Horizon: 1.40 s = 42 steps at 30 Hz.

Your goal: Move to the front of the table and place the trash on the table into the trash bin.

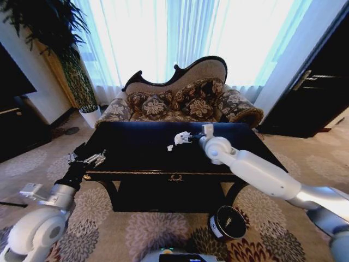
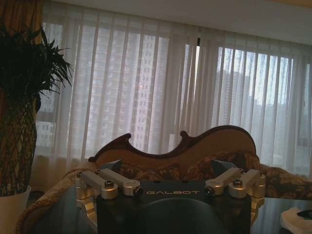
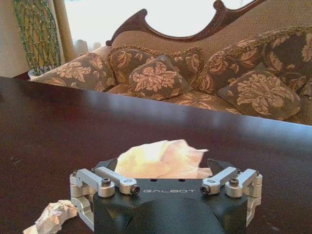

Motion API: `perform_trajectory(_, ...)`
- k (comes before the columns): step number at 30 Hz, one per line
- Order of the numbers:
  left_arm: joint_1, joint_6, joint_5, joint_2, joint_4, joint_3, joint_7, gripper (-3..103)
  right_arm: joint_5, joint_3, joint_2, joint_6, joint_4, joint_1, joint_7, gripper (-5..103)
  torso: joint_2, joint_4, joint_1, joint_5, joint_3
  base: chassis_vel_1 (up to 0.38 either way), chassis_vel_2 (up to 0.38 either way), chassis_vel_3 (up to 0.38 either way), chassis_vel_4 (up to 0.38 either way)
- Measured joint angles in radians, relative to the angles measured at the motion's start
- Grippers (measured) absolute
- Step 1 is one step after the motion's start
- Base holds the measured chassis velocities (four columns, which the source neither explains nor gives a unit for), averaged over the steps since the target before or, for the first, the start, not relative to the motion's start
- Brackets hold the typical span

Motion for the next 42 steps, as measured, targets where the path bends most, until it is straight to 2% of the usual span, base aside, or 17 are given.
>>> perform_trajectory(18, 0.0, 0.0, 0.0, 0.0, 0.0, 0.0, 0.0, 100, -0.071, -0.05, 0.077, 0.002, -0.145, 0.018, -0.042, 100, 0.0, 0.0, 0.0, 0.0002, 0.0, 0.0, 0.0, 0.0, 0.0)
perform_trajectory(20, 0.0, 0.0, 0.0, 0.0, 0.0, 0.0, 0.0, 100, -0.074, -0.05, 0.079, 0.003, -0.151, 0.018, -0.046, 103, 0.0, 0.0, 0.0, 0.0002, 0.0, 0.0, 0.0, 0.0, 0.0)
perform_trajectory(22, 0.0, 0.0, 0.0, 0.0, 0.0, 0.0, 0.0, 100, -0.079, -0.05, 0.079, 0.006, -0.162, 0.016, -0.055, 95, 0.0, 0.0, 0.0, 0.0001, 0.0, 0.0, 0.0, 0.0, 0.0)
perform_trajectory(25, 0.0, 0.0, 0.0, 0.0, 0.0, 0.0, 0.0, 100, -0.08, -0.05, 0.079, 0.01, -0.164, 0.013, -0.062, 90, 0.0, 0.0, 0.0, 0.0001, 0.0, 0.0, 0.0, 0.0, 0.0)
perform_trajectory(29, 0.0, 0.0, 0.0, 0.0, 0.0, 0.0, 0.0, 100, -0.082, -0.048, 0.076, 0.015, -0.158, 0.004, -0.067, 69, 0.0, 0.0001, 0.0, 0.0001, 0.0, 0.0, 0.0, 0.0, 0.0)
perform_trajectory(31, 0.0, 0.0, 0.0, 0.0, 0.0, 0.0, 0.0, 100, -0.082, -0.047, 0.075, 0.015, -0.156, 0.002, -0.068, 69, 0.0, 0.0001, 0.0, 0.0002, 0.0, 0.0, 0.0, 0.0, 0.0)
perform_trajectory(35, 0.0, 0.0, 0.0, 0.0, 0.0, 0.0, 0.0, 100, -0.083, -0.045, 0.071, 0.016, -0.148, -0.003, -0.069, 47, 0.0, 0.0001, 0.0, 0.0002, 0.0, 0.0, 0.0, 0.0, 0.0)
perform_trajectory(37, 0.0, 0.0, 0.0, 0.0, 0.0, 0.0, 0.0, 100, -0.083, -0.044, 0.07, 0.016, -0.147, -0.003, -0.069, 47, 0.0, 0.0001, 0.0, 0.0002, 0.0, 0.0, 0.0, 0.0, 0.0)
perform_trajectory(38, 0.0, 0.0, 0.0, 0.0, 0.0, 0.0, 0.0, 100, -0.083, -0.044, 0.068, 0.016, -0.145, -0.004, -0.069, 36, 0.0, 0.0, 0.0, 0.0002, 0.0, 0.0, 0.0, 0.0, 0.0)
perform_trajectory(41, 0.0, 0.0, 0.0, 0.0, 0.0, 0.0, 0.0, 100, -0.082, -0.043, 0.065, 0.016, -0.142, -0.006, -0.068, 31, 0.0, 0.0, 0.0, 0.0001, 0.0, 0.0, 0.0, 0.0, 0.0)
perform_trajectory(42, 0.0, 0.0, 0.0, 0.0, 0.0, 0.0, 0.0, 100, -0.082, -0.042, 0.063, 0.016, -0.141, -0.007, -0.068, 25, 0.0, 0.0, 0.0, 0.0001, 0.0, 0.0, 0.0, 0.0, 0.0)
